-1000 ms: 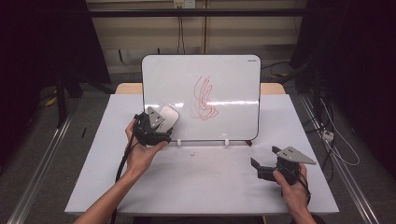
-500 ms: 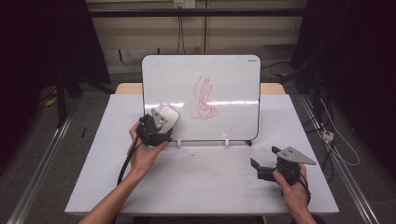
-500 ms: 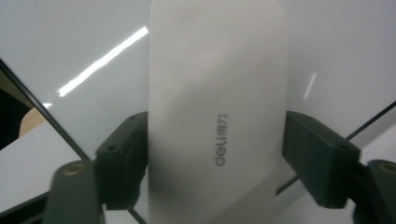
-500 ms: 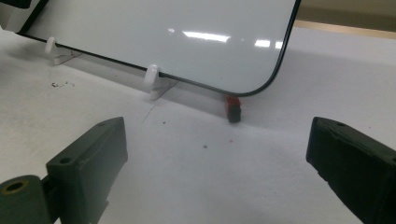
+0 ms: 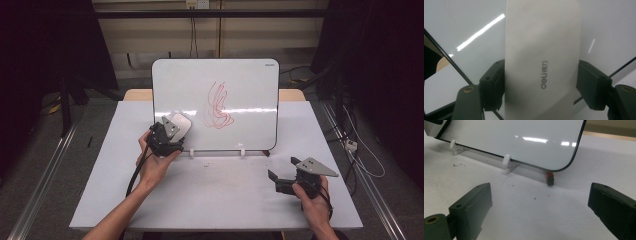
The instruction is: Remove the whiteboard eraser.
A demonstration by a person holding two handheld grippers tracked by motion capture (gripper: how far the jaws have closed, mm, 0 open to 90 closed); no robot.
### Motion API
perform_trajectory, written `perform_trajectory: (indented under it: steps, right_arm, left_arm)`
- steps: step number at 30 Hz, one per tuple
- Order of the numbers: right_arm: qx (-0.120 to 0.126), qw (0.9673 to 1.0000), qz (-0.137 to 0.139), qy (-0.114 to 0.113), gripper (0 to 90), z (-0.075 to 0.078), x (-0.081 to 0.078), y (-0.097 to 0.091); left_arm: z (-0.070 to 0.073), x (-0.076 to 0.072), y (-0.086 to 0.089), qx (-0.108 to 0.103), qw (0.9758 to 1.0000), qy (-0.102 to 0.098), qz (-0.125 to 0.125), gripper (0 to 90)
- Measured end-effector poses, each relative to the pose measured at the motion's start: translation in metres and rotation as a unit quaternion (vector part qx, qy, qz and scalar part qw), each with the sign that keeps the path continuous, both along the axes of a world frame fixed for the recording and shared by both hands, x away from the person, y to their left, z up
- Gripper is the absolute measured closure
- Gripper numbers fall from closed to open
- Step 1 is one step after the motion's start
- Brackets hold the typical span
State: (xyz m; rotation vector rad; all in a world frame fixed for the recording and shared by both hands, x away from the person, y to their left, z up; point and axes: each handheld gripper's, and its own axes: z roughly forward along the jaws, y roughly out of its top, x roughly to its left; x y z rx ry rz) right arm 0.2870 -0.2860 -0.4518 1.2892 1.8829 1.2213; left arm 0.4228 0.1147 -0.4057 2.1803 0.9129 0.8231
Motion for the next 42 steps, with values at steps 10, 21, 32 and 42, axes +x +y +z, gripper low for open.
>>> perform_trajectory:
  steps: [10,21,32,42]
  right_arm:
    - [-0.003,1.0000,-0.005,-0.002,5.4,0.000,0.000,0.000]
    - [0.003,1.0000,-0.004,0.000,5.4,0.000,0.003,0.001]
    - [0.000,1.0000,-0.002,0.001,5.4,0.000,0.003,0.003]
    - [0.002,1.0000,-0.001,-0.001,5.4,0.000,0.001,0.002]
  left_arm:
    - [0.002,0.003,0.006,-0.014,0.9997,0.013,-0.017,30.1]
    - [0.003,0.006,0.014,-0.046,0.9981,0.029,-0.028,30.1]
    - [0.012,-0.003,0.020,-0.076,0.9964,0.017,-0.033,31.2]
    - [0.026,-0.012,0.025,-0.100,0.9941,-0.009,-0.040,31.2]
